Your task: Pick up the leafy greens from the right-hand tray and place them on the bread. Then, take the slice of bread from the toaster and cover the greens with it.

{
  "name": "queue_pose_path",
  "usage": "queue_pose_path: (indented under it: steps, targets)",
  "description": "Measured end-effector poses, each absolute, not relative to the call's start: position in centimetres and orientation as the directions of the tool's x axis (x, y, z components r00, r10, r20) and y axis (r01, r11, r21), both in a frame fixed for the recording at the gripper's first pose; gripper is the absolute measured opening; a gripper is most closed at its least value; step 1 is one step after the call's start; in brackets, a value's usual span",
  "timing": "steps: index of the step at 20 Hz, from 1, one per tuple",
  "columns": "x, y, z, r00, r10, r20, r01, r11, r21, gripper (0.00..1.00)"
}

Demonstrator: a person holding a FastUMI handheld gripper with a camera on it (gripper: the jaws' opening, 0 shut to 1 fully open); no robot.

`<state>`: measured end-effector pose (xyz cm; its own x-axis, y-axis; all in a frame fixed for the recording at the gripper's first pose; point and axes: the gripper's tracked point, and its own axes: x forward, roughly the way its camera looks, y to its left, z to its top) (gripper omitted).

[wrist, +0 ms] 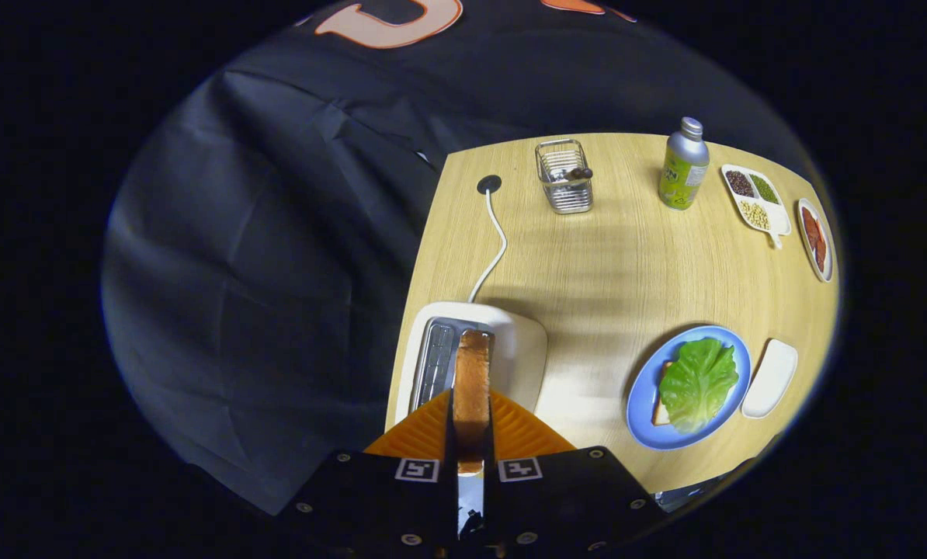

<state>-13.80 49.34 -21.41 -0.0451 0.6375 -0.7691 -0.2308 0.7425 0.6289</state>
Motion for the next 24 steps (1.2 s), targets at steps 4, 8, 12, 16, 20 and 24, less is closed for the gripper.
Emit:
queue_pose_path:
  steps: [4,8,12,16,20,24]
  targets:
    - [-12.6,46.0,-20.4,-0.010,0.680,-0.734,-0.224,0.714,0.664,0.13]
    - [-11.5,42.3,-21.1,0.026,0.717,-0.696,-0.198,0.687,0.700,0.13]
    - [-11.0,38.9,-22.6,0.043,0.732,-0.680,-0.187,0.675,0.714,0.13]
    - [-11.2,35.6,-24.7,0.045,0.744,-0.666,-0.169,0.663,0.729,0.13]
    - [-12.0,33.3,-27.7,0.034,0.753,-0.658,-0.163,0.653,0.739,0.13]
    - [-12.8,31.8,-30.9,0.015,0.747,-0.664,-0.143,0.659,0.738,0.13]
